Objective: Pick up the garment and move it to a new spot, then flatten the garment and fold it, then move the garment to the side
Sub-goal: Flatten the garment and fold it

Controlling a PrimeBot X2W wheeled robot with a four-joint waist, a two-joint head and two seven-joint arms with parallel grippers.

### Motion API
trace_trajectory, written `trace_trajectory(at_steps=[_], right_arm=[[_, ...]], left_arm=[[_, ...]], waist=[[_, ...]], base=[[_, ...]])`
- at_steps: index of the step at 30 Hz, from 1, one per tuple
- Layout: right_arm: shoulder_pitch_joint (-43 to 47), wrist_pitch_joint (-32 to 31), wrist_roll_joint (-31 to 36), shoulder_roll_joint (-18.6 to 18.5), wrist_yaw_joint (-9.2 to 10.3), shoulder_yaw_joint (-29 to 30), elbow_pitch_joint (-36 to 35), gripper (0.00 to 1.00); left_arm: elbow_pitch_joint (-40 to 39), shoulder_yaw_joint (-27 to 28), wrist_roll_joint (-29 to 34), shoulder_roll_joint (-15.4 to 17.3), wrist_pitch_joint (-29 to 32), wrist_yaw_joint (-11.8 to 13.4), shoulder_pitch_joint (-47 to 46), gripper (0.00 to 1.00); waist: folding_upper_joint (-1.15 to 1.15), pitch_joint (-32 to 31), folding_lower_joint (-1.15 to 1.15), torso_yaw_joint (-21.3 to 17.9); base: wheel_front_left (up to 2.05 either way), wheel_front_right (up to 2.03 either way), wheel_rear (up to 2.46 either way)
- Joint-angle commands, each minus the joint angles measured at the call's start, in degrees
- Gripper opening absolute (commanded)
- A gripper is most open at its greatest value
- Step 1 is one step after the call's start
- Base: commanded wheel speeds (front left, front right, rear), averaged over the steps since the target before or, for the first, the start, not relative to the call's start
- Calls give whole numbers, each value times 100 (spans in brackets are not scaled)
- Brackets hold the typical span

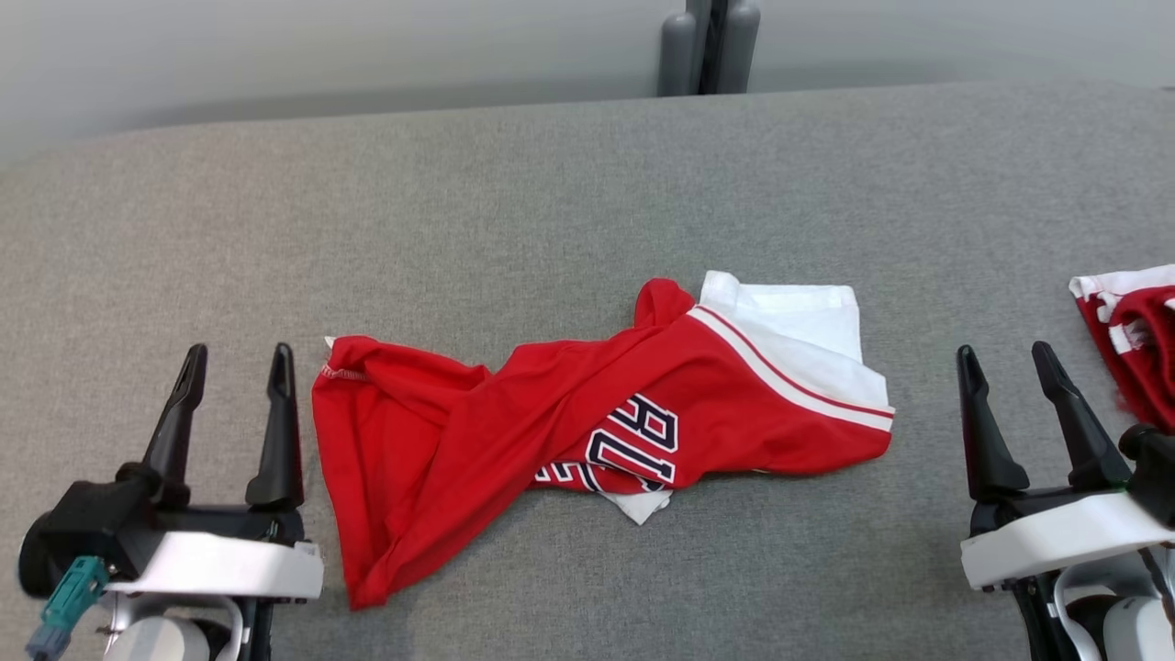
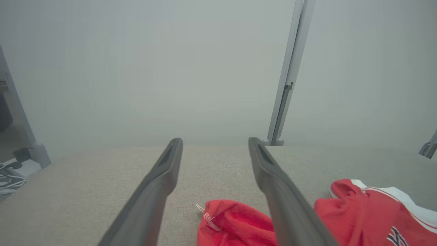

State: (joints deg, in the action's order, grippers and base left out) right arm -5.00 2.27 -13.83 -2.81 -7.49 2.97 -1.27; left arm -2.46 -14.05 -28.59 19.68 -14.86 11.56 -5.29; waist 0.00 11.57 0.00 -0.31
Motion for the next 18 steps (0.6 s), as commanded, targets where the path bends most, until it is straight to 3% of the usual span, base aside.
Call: trace_trajectory(at_steps=[1, 8, 18], right_arm=[[82, -36, 49, -24, 0, -12, -38, 100], [324, -148, 132, -23, 0, -23, -92, 100], [433, -205, 92, -24, 0, -7, -153, 100]], left_arm=[[-35, 36, 22, 57, 22, 81, 113, 100], [-228, -24, 108, 173, 287, 314, 549, 100], [-485, -124, 109, 203, 514, 448, 772, 100]], waist=[[0, -109, 0, -42], [0, -423, 0, -60], [0, -500, 0, 33]], base=[[0, 0, 0], [0, 0, 0], [0, 0, 0]])
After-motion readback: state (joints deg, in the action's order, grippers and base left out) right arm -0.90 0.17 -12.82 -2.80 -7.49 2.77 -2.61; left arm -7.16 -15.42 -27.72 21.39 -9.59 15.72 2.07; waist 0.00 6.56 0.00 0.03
